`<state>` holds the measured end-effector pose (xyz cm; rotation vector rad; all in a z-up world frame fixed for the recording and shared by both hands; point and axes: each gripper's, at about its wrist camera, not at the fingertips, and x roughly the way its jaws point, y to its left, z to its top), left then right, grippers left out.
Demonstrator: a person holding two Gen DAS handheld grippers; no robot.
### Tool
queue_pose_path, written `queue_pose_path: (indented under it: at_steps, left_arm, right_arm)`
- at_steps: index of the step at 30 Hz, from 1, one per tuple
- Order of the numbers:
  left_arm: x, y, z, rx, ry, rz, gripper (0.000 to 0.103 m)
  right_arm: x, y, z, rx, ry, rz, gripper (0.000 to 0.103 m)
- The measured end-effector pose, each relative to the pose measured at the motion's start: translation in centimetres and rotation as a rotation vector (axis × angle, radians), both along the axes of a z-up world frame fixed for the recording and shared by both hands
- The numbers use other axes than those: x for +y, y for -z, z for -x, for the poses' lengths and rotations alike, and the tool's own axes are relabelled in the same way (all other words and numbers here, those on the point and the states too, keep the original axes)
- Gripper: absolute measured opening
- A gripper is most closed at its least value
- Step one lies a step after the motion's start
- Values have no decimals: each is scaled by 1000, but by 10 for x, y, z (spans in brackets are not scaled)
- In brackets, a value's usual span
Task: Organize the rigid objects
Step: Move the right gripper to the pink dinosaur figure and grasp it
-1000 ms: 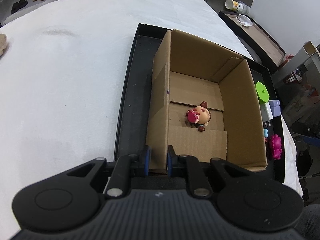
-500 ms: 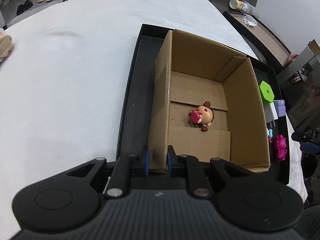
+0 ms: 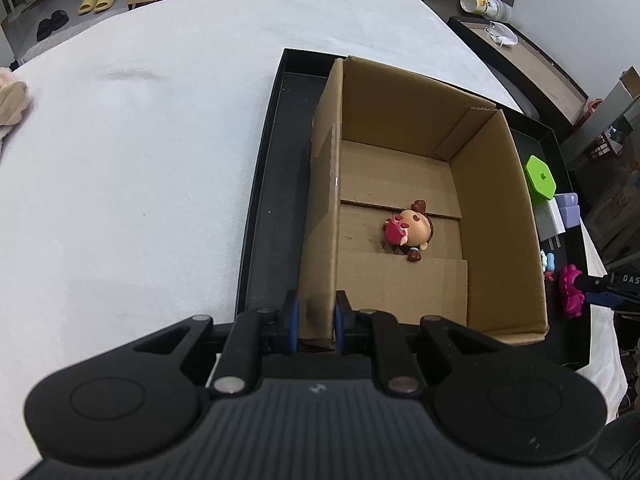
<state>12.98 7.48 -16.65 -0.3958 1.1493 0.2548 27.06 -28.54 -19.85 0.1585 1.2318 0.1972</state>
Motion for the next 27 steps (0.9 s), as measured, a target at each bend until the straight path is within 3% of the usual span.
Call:
queue_pose_path:
  at_steps: [15,18,27]
  left_arm:
    - [0,3,-1,1,3,4,16]
    - [2,3,0,-2,5,12,16]
    - [2,4,-2,-1,28,9,16]
  right_arm:
    - [16,24,-9,41,-48,82,44]
    - [20,26,-7,49,-61,100,35]
    - [23,6,-1,16,-63,87,35]
